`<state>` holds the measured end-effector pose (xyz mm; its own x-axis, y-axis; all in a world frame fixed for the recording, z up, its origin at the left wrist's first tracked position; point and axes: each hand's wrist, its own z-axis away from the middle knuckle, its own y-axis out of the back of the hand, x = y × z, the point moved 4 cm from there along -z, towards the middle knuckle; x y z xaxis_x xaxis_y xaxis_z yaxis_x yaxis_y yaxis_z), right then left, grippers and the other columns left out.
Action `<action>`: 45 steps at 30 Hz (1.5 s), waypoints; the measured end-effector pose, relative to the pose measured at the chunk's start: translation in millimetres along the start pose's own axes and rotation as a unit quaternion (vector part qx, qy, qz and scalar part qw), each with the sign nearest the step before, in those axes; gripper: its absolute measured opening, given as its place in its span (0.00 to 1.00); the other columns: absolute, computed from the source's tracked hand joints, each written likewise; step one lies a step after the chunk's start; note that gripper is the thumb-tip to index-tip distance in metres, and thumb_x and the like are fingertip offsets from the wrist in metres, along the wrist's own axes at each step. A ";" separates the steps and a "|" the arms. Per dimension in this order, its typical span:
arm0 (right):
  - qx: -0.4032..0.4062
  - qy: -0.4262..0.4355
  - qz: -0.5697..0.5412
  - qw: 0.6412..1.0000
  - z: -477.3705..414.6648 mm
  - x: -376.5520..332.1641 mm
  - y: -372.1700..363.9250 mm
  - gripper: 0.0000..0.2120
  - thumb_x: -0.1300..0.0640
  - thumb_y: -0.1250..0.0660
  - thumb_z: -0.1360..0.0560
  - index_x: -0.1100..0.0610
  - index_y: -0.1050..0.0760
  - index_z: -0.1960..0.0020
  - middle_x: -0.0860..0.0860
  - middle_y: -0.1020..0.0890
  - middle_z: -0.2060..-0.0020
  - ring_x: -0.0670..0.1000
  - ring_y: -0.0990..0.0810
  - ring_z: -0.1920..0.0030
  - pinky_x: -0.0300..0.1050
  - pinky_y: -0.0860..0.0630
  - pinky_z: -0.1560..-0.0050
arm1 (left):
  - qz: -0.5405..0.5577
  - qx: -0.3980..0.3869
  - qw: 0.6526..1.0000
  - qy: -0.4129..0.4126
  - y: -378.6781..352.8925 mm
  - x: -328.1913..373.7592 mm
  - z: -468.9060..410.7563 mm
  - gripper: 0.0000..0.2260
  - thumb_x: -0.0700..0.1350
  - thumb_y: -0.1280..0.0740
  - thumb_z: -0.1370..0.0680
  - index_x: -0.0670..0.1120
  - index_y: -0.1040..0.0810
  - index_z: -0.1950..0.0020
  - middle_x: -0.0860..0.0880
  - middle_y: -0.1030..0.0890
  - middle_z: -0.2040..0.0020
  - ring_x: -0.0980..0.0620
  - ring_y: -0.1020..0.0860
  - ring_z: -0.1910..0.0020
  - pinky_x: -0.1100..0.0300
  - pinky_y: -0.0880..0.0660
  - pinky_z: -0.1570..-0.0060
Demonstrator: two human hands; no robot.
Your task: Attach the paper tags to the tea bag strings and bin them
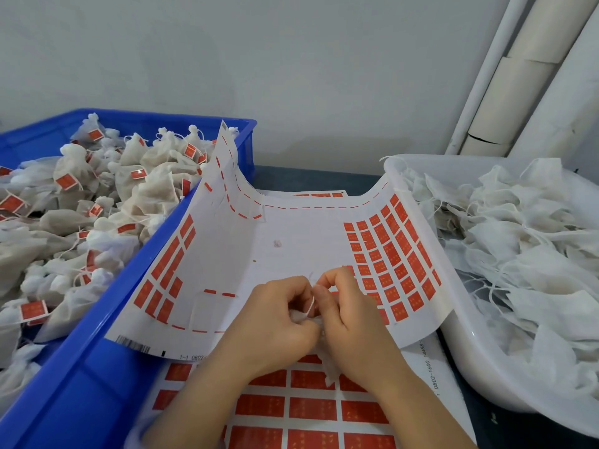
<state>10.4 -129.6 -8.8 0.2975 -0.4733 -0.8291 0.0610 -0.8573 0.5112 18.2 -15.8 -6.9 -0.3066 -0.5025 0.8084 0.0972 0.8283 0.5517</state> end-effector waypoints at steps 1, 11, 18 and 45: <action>-0.001 0.001 -0.003 1.000 0.2 -0.4 -0.1 0.04 0.51 0.46 0.20 0.44 0.36 0.54 0.43 0.25 0.70 0.37 0.25 0.69 0.29 0.30 0.69 | -0.007 -0.005 1.000 -0.008 -0.3 0.0 0.0 0.02 0.43 0.38 0.37 0.46 0.30 0.67 0.55 0.30 0.73 0.58 0.33 0.74 0.65 0.33 0.73; 0.053 0.014 -0.010 0.998 1.0 1.2 3.1 0.02 0.50 0.45 0.21 0.44 0.36 0.53 0.45 0.24 0.69 0.40 0.23 0.69 0.32 0.29 0.70 | 0.063 -0.028 0.997 0.034 2.0 -0.5 -1.4 0.05 0.46 0.32 0.37 0.46 0.26 0.64 0.47 0.22 0.68 0.49 0.21 0.68 0.55 0.21 0.67; 0.004 0.013 0.024 1.000 3.4 4.8 -4.5 0.05 0.48 0.47 0.21 0.42 0.37 0.55 0.42 0.24 0.67 0.40 0.23 0.62 0.33 0.26 0.66 | 0.012 -0.106 0.993 0.050 -0.9 -1.2 -1.1 0.12 0.47 0.36 0.37 0.42 0.26 0.58 0.51 0.27 0.69 0.60 0.29 0.72 0.68 0.27 0.68; 0.190 0.016 -0.074 0.979 6.1 -3.9 6.7 0.08 0.45 0.49 0.26 0.47 0.35 0.57 0.35 0.24 0.66 0.38 0.24 0.64 0.28 0.28 0.67 | 0.131 0.062 0.989 0.039 11.1 9.2 -2.6 0.06 0.42 0.32 0.27 0.46 0.20 0.64 0.52 0.21 0.73 0.53 0.24 0.78 0.63 0.24 0.75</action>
<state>3.9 -134.7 -3.5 0.3430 -0.3377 -0.8765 -0.2508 -0.9322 0.2610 19.0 -11.9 7.2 -0.2126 -0.2806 0.9360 0.0444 0.9541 0.2961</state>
